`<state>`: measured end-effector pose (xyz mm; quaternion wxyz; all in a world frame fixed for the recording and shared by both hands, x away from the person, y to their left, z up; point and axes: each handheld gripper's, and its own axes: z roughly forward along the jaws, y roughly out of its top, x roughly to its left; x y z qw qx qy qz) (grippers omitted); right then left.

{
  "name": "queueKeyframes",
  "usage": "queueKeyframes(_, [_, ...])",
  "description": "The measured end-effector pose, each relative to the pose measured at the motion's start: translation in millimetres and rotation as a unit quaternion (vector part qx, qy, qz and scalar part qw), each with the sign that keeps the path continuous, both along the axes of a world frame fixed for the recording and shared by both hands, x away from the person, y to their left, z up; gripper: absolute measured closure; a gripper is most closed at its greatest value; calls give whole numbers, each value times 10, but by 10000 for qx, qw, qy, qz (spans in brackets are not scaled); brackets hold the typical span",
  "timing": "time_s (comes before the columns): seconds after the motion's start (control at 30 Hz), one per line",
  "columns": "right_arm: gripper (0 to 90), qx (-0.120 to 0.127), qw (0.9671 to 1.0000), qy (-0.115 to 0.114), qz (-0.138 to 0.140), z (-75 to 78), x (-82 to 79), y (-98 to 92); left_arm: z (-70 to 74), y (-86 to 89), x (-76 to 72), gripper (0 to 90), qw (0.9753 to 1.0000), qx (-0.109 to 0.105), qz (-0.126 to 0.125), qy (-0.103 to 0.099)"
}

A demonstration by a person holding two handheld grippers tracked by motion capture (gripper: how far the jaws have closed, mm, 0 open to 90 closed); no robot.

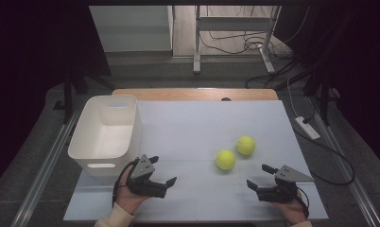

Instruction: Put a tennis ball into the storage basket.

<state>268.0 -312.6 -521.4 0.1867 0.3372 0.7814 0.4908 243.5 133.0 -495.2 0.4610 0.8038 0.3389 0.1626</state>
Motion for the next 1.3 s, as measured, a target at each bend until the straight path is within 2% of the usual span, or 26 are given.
queueKeyframes(0.2, [124, 26, 10000, -83, -38, 6, -10, -7, 40, -70, 50, 46, 10000, 34, -93, -2])
queueKeyframes(0.6, [124, 17, 10000, -46, -60, 2, -6, -15, 97, -235, 173, 40, 9996, 5, -263, 70])
queueKeyframes(0.8, [124, 19, 10000, -44, -52, 0, -3, -13, 98, -347, 214, 37, 9992, 100, -367, 88])
queueKeyframes(1.3, [124, 1, 10000, -39, -35, -3, 4, -7, 118, -460, 309, 40, 9988, 61, -452, 158])
